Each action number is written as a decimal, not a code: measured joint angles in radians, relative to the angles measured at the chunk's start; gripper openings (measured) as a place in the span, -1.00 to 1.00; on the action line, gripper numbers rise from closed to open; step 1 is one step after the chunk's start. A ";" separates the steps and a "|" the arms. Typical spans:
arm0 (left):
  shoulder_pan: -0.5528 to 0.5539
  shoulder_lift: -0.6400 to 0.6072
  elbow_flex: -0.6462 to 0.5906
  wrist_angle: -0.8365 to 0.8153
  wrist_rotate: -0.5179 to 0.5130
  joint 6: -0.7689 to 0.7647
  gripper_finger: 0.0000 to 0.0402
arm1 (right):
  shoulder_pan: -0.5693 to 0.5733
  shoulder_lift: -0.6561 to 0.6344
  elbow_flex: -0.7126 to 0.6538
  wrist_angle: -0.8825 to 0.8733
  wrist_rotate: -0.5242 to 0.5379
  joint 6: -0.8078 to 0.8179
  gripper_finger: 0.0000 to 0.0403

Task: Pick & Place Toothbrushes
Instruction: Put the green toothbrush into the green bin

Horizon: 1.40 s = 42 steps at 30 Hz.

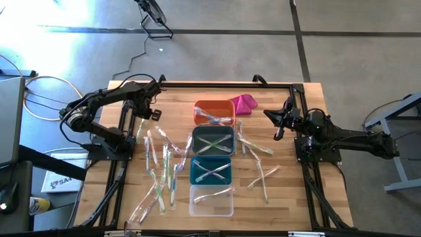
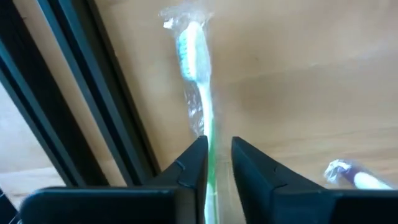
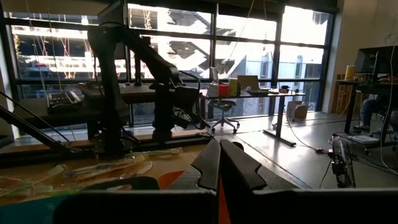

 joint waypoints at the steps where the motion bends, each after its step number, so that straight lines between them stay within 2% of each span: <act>1: 0.000 0.000 0.000 0.003 -0.001 0.000 -0.61 | 0.000 0.000 0.000 0.000 0.000 0.000 -0.98; 7: 0.000 0.000 0.000 0.000 -0.044 0.000 -0.29 | 0.000 0.000 0.000 0.000 0.000 0.000 -0.98; 11: 0.000 0.000 0.000 0.001 -0.052 0.000 -0.22 | 0.000 0.000 0.000 0.000 0.000 0.000 -0.98; 22: 0.000 0.000 -0.084 0.048 -0.022 0.008 -0.21 | 0.000 0.000 0.000 0.000 0.000 0.000 -0.98; 28: 0.000 -0.001 -0.140 0.107 0.046 0.011 -0.21 | 0.000 0.000 0.000 0.000 0.000 0.000 -0.98; 36: 0.000 -0.002 -0.155 0.122 0.065 0.011 -0.21 | 0.000 0.000 0.000 0.000 0.000 0.000 -0.98; 39: 0.000 -0.002 -0.156 0.124 0.068 0.011 -0.26 | 0.000 0.000 0.000 0.000 0.000 0.000 -0.98; 42: 0.000 -0.001 -0.156 0.128 0.072 0.011 -0.40 | 0.000 0.000 0.000 0.000 0.000 0.000 -0.98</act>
